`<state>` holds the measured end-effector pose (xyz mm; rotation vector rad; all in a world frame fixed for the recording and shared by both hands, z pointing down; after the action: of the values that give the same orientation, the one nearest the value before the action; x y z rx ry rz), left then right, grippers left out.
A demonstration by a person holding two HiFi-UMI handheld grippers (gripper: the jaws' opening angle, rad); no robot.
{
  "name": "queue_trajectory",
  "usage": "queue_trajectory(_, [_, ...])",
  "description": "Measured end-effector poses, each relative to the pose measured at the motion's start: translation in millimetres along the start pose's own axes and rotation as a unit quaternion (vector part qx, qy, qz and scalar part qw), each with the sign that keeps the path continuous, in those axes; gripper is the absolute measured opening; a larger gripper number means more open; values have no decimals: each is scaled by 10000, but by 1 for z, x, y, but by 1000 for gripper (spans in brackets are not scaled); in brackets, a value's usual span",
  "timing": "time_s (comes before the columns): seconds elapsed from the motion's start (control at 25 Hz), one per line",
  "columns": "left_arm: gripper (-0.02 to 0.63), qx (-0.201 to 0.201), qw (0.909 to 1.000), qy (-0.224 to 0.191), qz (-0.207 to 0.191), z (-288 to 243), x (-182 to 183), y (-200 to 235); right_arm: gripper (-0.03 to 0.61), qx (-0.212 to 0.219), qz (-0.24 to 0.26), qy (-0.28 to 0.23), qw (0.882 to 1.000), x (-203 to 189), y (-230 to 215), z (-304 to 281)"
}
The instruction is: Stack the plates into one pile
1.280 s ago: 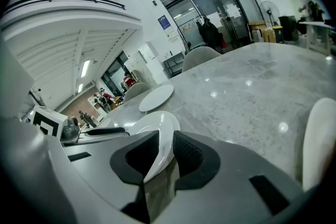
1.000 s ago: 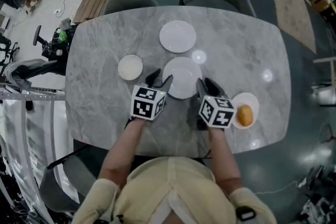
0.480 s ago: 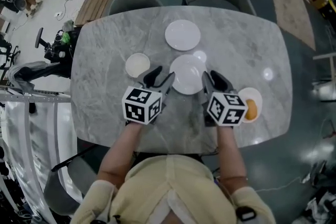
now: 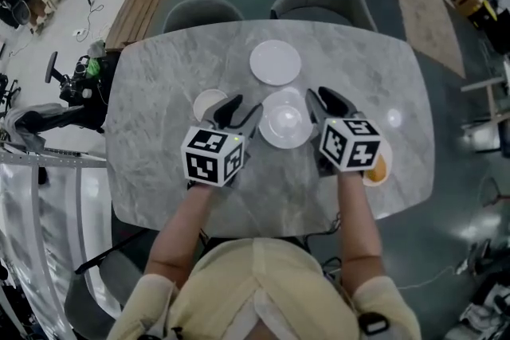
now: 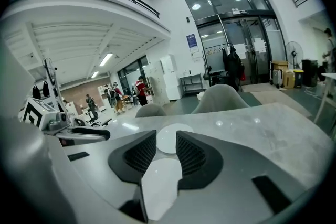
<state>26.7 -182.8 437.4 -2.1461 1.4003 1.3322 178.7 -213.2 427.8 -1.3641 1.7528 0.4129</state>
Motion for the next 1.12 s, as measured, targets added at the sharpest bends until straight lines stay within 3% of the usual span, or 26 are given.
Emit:
queue_trajectory(0.36, [195, 156, 9997, -166, 75, -1, 15, 18, 101, -59, 160, 229, 9996, 30, -16, -52])
queue_trajectory(0.64, [195, 167, 9996, -78, 216, -29, 7, 22, 101, -233, 216, 698, 9971, 12, -48, -102])
queue_trajectory(1.12, [195, 240, 9987, 129, 435, -70, -10, 33, 101, -174, 135, 932, 9954, -3, -76, -156])
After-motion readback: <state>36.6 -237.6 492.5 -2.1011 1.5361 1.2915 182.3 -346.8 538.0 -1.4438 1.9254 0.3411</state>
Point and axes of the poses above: the fingertips, and each gripper's own axes: z backward along the fingers, y to its left, x out of its top, the point moved 1 cm from there along z, backward along the fingers, and after that the axes turned 7 degrees about y, right-handed, at the moved point
